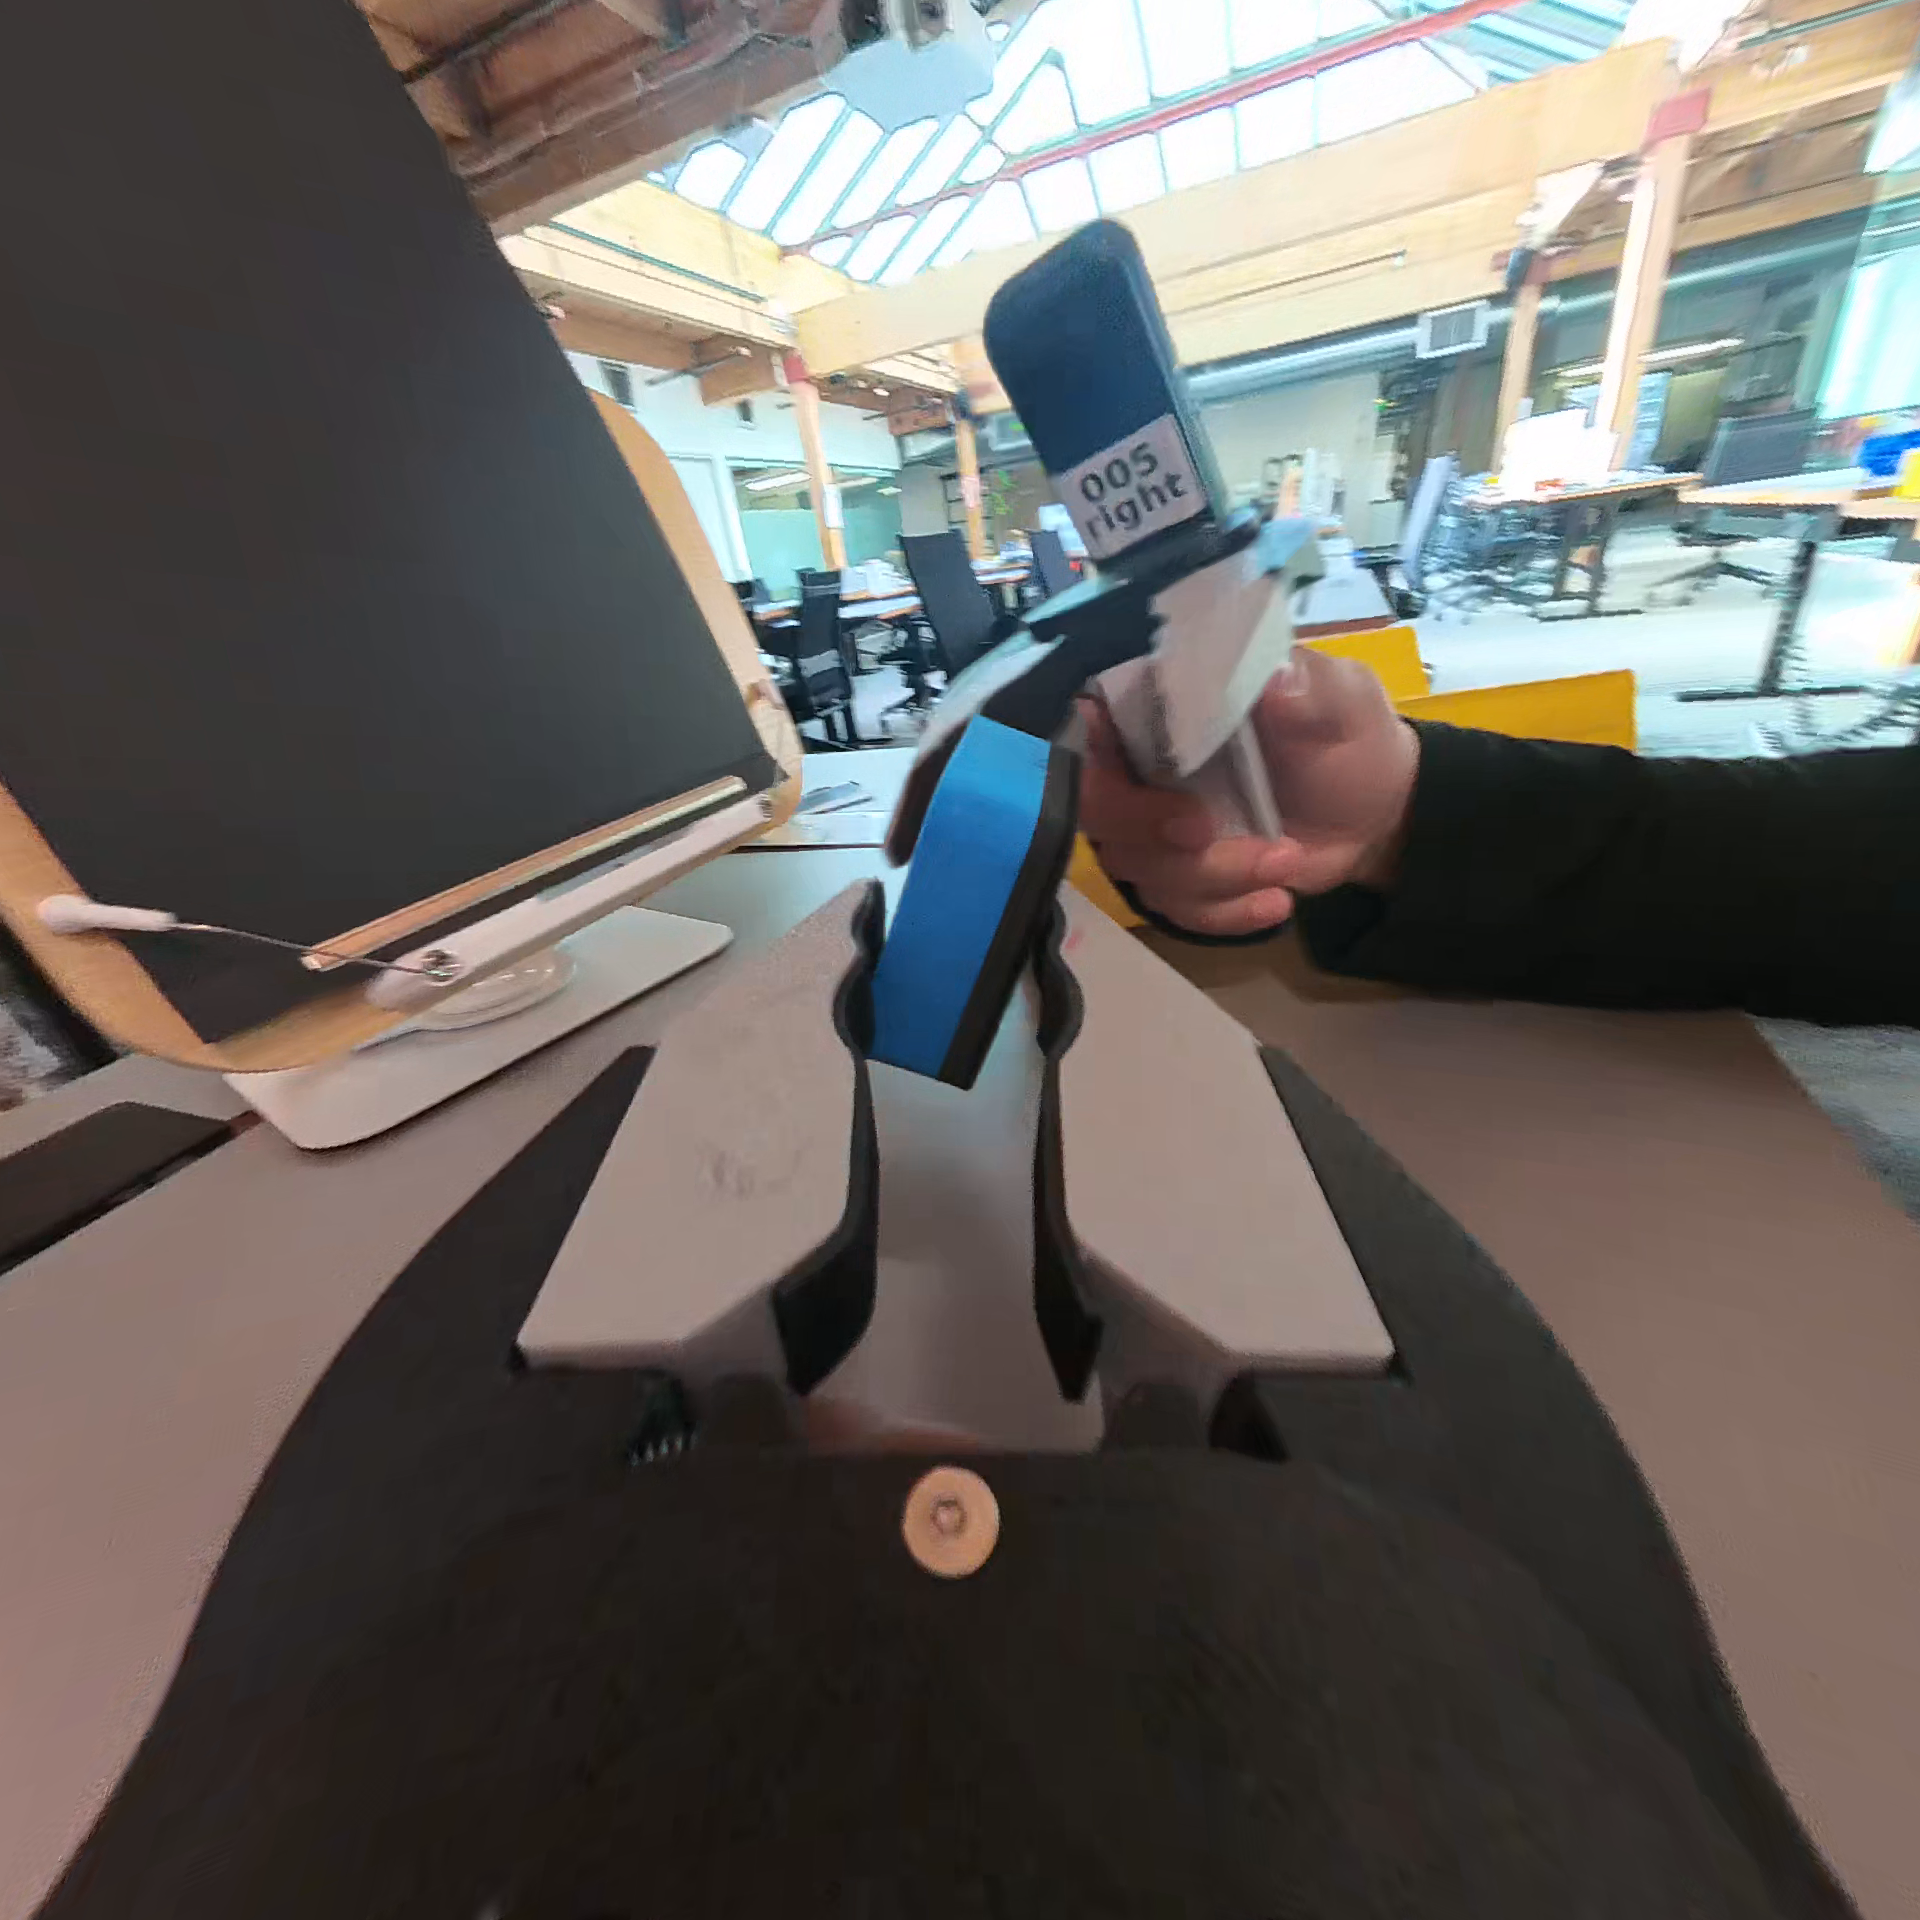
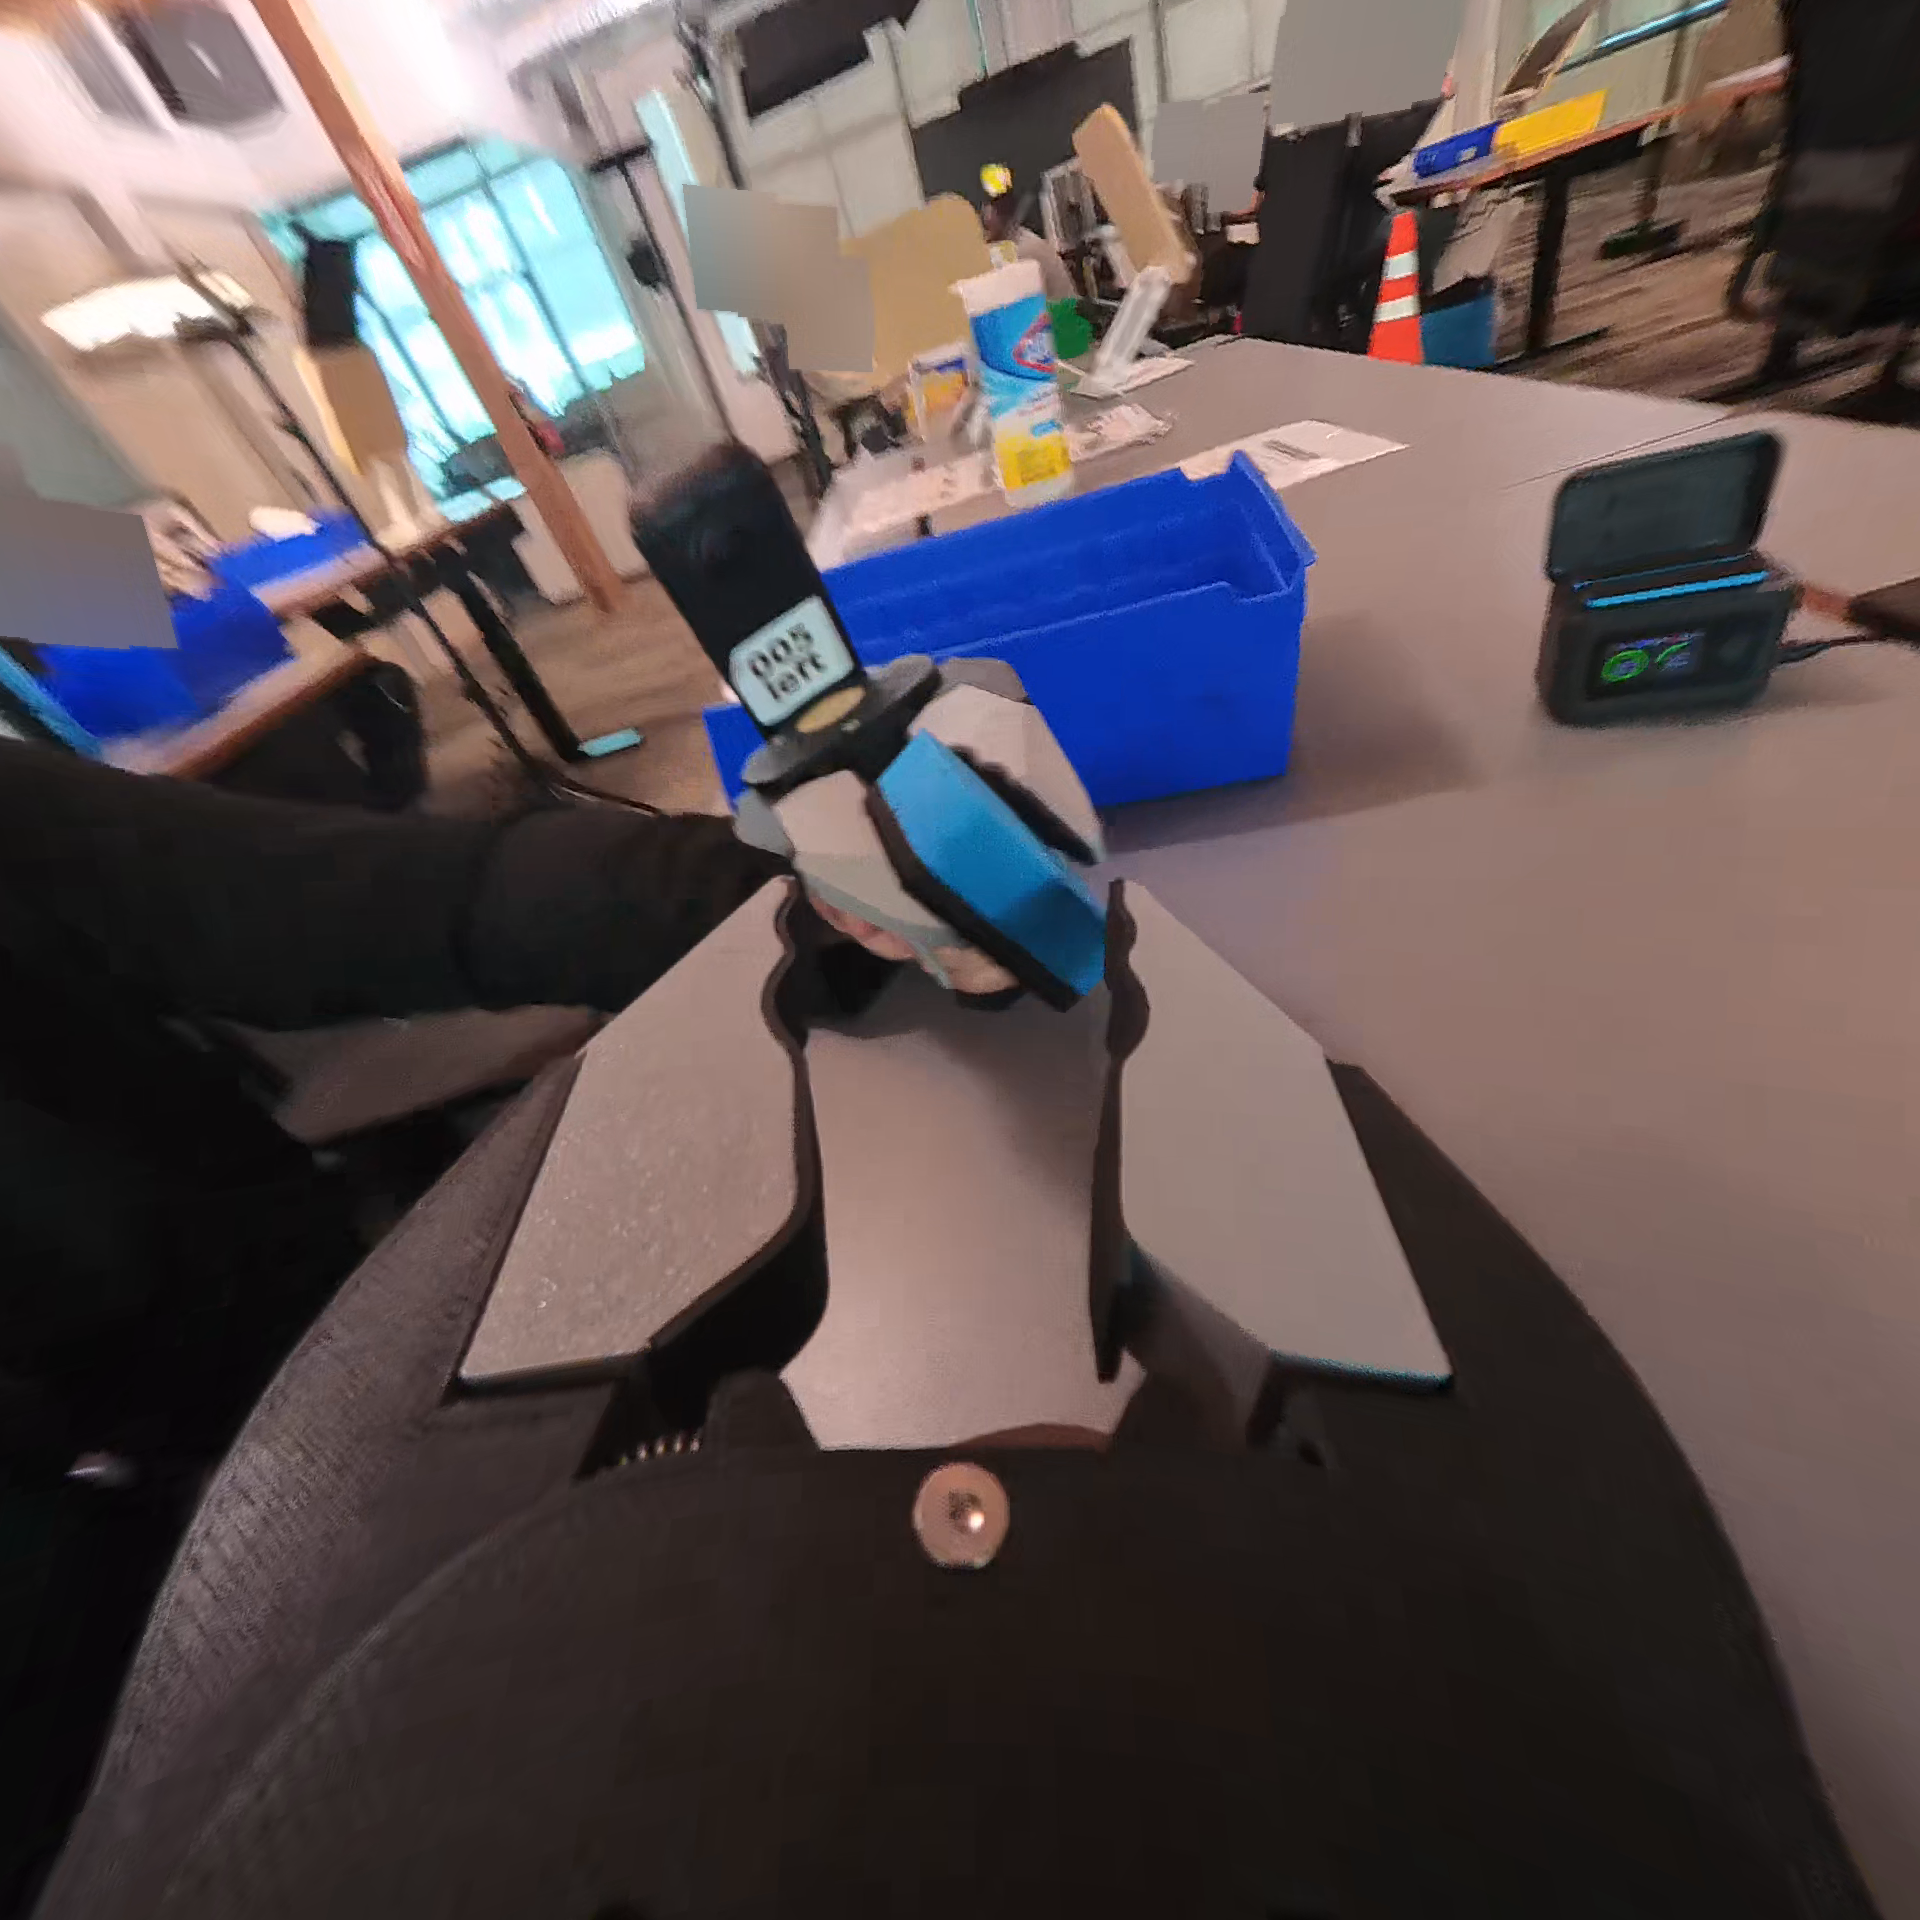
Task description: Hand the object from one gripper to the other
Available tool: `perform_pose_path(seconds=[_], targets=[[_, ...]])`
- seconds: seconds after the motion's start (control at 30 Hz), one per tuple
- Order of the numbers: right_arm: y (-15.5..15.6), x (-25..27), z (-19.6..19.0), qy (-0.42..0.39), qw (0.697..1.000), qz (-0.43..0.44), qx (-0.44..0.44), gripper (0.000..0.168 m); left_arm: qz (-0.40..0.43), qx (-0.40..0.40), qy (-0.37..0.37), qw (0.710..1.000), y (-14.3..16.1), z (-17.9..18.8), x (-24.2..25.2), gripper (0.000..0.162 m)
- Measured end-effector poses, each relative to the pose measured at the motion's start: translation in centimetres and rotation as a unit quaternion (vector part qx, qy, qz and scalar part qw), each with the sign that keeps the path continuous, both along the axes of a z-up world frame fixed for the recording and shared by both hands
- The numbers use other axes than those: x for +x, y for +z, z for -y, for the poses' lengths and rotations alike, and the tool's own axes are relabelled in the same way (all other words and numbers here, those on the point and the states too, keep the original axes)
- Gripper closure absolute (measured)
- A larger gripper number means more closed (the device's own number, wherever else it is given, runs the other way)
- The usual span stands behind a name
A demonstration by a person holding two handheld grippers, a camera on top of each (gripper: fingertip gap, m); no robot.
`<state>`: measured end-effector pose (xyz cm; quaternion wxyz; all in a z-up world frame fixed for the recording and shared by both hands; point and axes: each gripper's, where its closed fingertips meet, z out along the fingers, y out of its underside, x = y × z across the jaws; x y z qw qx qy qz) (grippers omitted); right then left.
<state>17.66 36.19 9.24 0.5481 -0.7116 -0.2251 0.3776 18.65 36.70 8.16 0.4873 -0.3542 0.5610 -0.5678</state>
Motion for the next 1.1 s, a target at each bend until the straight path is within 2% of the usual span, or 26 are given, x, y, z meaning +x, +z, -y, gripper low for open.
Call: perform_pose_path(seconds=[0.1, 0.13, 0.2, 0.23, 0.3, 0.4, 0.47, 0.57, 0.7, 0.8, 0.97, 1.03, 1.1], targets=[[-0.6, -0.5, -0.5, -0.023, 0.998, 0.047, 0.03, 0.123, -0.02, -0.001, -0.033, 0.999, -0.7, 1.3, 0.1, 0.137], [-0.4, -0.9, -0.1, -0.009, 0.998, 0.045, 0.036, 0.136, -0.025, -0.006, -0.037, 0.999, -0.8, 1.5, 0.1, 0.138], [-0.4, -0.9, 0.0, -0.01, 0.998, 0.056, 0.041, 0.139, -0.038, -0.019, -0.047, 0.998, -1.2, 1.7, 0.3, 0.137], [-0.4, -0.7, 0.0, -0.018, 0.997, 0.065, 0.043, 0.139, -0.044, -0.018, -0.047, 0.998, -1.5, 1.7, 0.4, 0.132], [0.2, 0.4, -0.6, -0.063, 0.993, 0.075, 0.063, 0.14, -0.046, -0.015, -0.027, 0.998, -1.6, 1.2, 0.7, 0.118], [1.8, 3.9, -1.2, -0.173, 0.979, 0.073, 0.083, 0.141, -0.044, -0.012, 0.001, 0.999, -1.6, 0.1, 0.9, 0.113], [4.1, 7.0, -0.2, -0.264, 0.956, 0.073, 0.103, 0.141, -0.046, -0.016, 0.006, 0.999, -1.6, -0.2, 0.9, 0.113], [8.2, 11.3, 3.9, -0.368, 0.916, 0.097, 0.127, 0.14, -0.057, -0.018, 0.013, 0.998, -1.8, -0.4, 1.2, 0.11], [11.0, 18.6, 10.2, -0.493, 0.853, 0.144, 0.096, 0.14, -0.064, -0.02, 0.026, 0.997, -2.0, -0.6, 1.6, 0.113], [9.2, 25.1, 13.0, -0.566, 0.801, 0.194, 0.002, 0.139, -0.065, -0.014, 0.028, 0.997, -2.1, -0.4, 1.7, 0.116], [2.4, 31.2, 14.8, -0.615, 0.726, 0.256, -0.171, 0.136, -0.062, -0.005, 0.029, 0.998, -2.1, -0.3, 1.6, 0.119], [2.1, 31.8, 15.3, -0.638, 0.7, 0.263, -0.184, 0.13, -0.063, -0.009, 0.033, 0.997, -2.1, -0.6, 1.6, 0.119], [3.5, 30.8, 14.8, -0.641, 0.705, 0.259, -0.155, 0.126, -0.063, -0.014, 0.036, 0.997, -2.1, -0.9, 1.5, 0.12]])
